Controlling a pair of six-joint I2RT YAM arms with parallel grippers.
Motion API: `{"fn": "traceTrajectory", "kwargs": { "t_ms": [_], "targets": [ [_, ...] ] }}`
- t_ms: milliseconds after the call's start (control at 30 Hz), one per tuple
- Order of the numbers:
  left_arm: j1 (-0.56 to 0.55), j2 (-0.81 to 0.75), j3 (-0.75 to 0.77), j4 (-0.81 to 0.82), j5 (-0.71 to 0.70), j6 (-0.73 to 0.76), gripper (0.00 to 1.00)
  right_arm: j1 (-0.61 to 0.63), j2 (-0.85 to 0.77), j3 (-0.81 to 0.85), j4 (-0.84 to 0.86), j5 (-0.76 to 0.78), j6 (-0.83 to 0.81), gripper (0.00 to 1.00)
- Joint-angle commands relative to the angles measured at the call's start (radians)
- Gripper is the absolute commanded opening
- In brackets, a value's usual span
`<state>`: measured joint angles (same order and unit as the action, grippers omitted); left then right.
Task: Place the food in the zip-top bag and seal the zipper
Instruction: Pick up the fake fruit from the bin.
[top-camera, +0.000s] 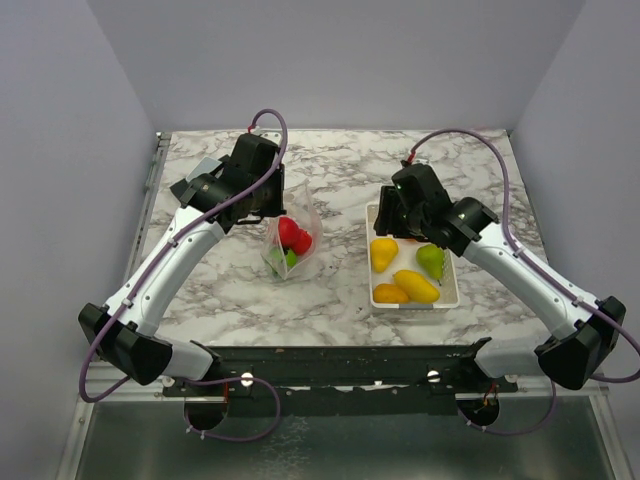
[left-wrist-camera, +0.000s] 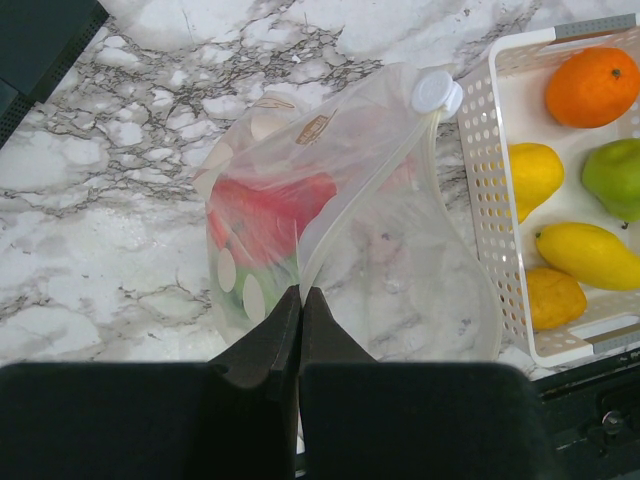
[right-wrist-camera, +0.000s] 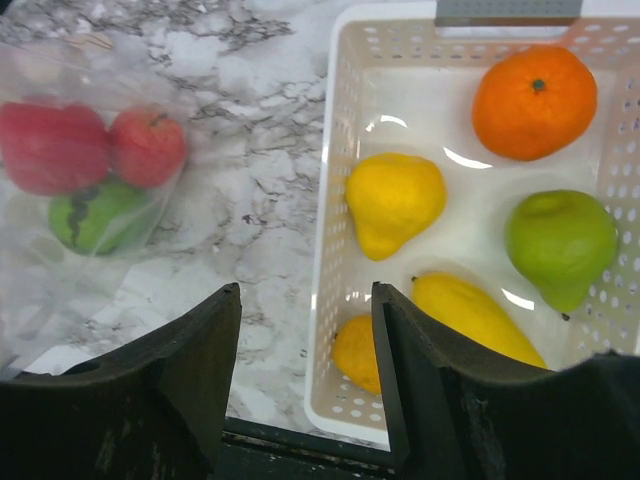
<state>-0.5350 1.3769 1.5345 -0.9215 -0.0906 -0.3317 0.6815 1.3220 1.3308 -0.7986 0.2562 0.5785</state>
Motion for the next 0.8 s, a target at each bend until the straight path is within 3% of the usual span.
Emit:
{"fn": "traceTrajectory", "kwargs": {
  "t_ms": [0, 100, 767],
  "targets": [
    [0.000, -0.019, -0.013, 0.012, 0.000, 0.006, 0.00, 0.000, -0.022, -0.050, -0.041, 0.066, -0.007, 0.63],
    [0.000, -0.021, -0.013, 0.012, 0.000, 0.005, 0.00, -0.001, -0.022, -0.087, -0.028, 0.069, -0.006, 0.68],
    [0.000, -0.039, -0.020, 0.012, 0.003, -0.008, 0.00, -0.098, 0.049, -0.239, 0.127, -0.086, -0.023, 0.69]
  ]
}}
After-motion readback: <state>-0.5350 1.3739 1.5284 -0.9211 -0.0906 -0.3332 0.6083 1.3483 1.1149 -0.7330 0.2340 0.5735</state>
